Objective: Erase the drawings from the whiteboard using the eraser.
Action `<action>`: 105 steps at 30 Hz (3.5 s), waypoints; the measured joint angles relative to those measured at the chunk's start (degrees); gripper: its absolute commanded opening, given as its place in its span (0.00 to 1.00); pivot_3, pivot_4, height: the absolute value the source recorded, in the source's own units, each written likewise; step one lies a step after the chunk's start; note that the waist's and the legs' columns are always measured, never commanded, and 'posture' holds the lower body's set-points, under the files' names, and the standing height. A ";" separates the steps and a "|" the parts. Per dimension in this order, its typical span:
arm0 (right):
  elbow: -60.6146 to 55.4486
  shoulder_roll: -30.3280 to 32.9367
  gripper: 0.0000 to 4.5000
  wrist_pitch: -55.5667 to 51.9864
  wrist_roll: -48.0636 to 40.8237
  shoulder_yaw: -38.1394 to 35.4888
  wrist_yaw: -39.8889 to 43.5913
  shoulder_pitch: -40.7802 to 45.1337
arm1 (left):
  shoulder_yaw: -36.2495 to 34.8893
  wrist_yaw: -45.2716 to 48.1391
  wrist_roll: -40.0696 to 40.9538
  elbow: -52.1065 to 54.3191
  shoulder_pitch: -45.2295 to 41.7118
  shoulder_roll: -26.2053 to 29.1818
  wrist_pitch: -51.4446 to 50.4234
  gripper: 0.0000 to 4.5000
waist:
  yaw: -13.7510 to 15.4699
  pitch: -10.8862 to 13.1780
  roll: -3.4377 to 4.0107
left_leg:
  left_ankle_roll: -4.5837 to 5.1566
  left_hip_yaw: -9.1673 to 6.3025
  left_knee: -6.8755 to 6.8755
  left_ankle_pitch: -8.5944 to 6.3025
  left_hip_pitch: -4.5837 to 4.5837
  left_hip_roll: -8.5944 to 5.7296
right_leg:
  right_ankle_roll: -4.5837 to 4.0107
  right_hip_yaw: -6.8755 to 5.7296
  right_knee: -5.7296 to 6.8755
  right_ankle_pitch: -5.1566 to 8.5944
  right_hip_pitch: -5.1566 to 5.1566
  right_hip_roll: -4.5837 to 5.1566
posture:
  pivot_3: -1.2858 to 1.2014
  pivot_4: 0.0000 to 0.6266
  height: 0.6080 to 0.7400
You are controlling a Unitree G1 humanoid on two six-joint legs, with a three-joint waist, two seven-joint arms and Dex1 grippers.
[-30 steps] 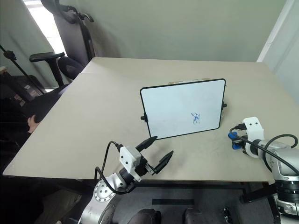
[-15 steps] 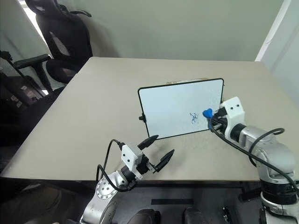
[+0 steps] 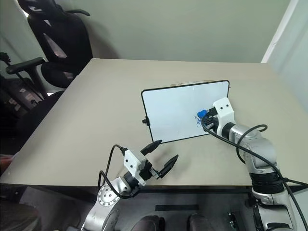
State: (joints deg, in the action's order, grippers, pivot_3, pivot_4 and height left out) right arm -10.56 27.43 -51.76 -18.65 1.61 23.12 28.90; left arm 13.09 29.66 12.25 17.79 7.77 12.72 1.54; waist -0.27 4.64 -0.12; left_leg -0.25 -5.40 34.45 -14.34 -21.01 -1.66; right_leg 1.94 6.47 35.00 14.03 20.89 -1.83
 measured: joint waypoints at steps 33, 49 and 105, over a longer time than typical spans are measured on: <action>10.46 -2.52 0.05 -6.31 5.42 9.31 2.41 6.02 | -0.88 -1.09 0.01 2.60 2.55 0.13 -0.04 1.00 | -0.98 0.45 0.10 | -0.10 0.00 -0.01 0.07 -0.06 0.05 | -0.50 -0.03 0.02 -0.62 0.86 -0.01 | 0.52 0.24 0.97; 7.18 -2.74 0.05 -4.59 5.35 3.79 2.27 10.29 | -0.90 -1.06 0.03 2.59 1.98 0.13 -0.04 1.00 | -0.98 0.71 0.18 | -0.05 0.02 -0.02 0.10 -0.06 0.06 | -0.61 -0.04 -0.03 -0.96 1.00 -0.02 | 0.52 0.24 0.97; 9.56 -5.61 0.05 -8.55 5.37 7.64 2.55 11.52 | -0.50 -1.28 0.04 4.46 3.64 -0.10 -0.32 1.00 | -0.97 0.69 0.24 | -0.05 0.02 -0.04 0.11 -0.09 0.10 | -0.69 -0.07 -0.05 -1.14 1.33 -0.03 | 0.52 0.24 0.97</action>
State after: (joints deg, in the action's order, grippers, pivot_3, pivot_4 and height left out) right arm -1.00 21.82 -60.32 -13.29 9.25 25.67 40.42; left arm 12.59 28.37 12.29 22.25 11.41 12.62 1.22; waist -1.24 5.33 0.12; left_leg -0.30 -5.37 34.41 -14.24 -21.10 -1.56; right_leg 1.25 6.40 34.95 12.89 22.21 -1.86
